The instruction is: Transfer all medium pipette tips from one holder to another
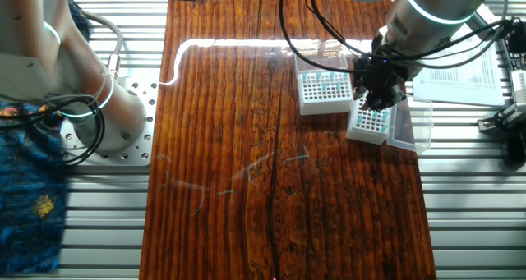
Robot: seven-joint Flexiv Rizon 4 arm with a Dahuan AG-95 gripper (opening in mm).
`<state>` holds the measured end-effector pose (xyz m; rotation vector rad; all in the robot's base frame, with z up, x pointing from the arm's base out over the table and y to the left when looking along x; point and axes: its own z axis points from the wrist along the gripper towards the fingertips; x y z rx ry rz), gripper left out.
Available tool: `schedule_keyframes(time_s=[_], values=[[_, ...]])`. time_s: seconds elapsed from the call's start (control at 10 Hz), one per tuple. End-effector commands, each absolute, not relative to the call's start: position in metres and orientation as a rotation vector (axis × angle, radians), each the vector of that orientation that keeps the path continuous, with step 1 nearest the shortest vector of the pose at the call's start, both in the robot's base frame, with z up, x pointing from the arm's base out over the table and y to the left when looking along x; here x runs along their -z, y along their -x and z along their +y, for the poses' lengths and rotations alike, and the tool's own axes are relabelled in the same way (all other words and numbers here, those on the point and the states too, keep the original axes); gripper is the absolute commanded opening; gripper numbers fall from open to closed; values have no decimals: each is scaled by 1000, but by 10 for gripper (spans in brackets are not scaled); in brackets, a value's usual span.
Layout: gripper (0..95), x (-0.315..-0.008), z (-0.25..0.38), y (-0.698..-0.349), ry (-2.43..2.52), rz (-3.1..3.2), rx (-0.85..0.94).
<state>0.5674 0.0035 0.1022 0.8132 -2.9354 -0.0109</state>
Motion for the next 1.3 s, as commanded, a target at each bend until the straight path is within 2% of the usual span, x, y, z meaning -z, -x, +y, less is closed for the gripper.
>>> schedule_keyframes(time_s=[0.1, 0.7, 0.8, 1.3], values=[[190, -102, 4, -567, -809, -2939, 16], [190, -103, 4, -567, -800, -2941, 13], [0, -103, 4, -567, -795, -2942, 13], [0, -100, 3, -569, -802, -2948, 12]])
